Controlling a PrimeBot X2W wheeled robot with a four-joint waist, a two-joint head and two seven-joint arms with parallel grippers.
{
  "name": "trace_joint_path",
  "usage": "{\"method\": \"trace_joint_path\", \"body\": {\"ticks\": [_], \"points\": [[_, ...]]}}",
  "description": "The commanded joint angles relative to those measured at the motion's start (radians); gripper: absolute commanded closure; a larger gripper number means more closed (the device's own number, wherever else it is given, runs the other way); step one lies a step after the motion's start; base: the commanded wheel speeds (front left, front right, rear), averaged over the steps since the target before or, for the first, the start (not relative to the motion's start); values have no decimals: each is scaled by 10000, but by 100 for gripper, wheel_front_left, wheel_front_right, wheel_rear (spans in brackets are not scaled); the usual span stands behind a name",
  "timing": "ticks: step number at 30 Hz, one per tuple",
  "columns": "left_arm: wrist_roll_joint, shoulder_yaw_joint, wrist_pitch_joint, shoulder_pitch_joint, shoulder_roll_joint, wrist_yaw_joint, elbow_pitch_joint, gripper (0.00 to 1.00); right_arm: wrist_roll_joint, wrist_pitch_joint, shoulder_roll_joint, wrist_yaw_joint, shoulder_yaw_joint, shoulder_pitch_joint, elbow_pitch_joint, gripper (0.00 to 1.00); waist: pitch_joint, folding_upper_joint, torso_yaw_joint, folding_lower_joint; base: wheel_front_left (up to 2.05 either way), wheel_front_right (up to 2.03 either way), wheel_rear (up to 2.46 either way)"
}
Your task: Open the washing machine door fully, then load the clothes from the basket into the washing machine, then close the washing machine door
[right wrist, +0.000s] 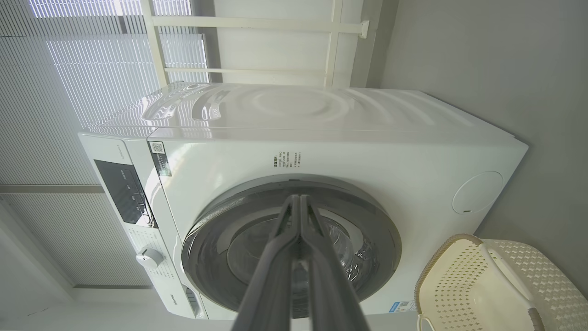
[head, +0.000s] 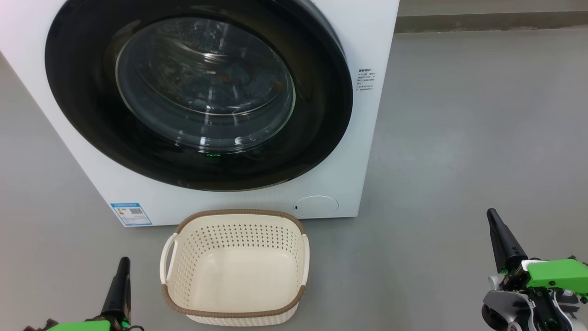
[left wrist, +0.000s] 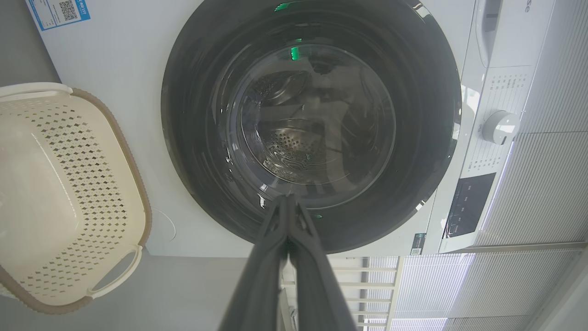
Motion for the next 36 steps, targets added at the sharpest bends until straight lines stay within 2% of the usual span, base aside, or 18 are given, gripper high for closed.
{"method": "trace_joint_path", "body": {"ticks": [1,36], "points": [[-66,330,73,-462,87,-67,-194,100,16,53,-90,16,180,-54,-304,100,0,0,0,0,0,0,0],[-66,330,73,-460,87,-67,-199,100,15,53,-90,16,180,-54,-304,100,0,0,0,-1,0,0,0]]}}
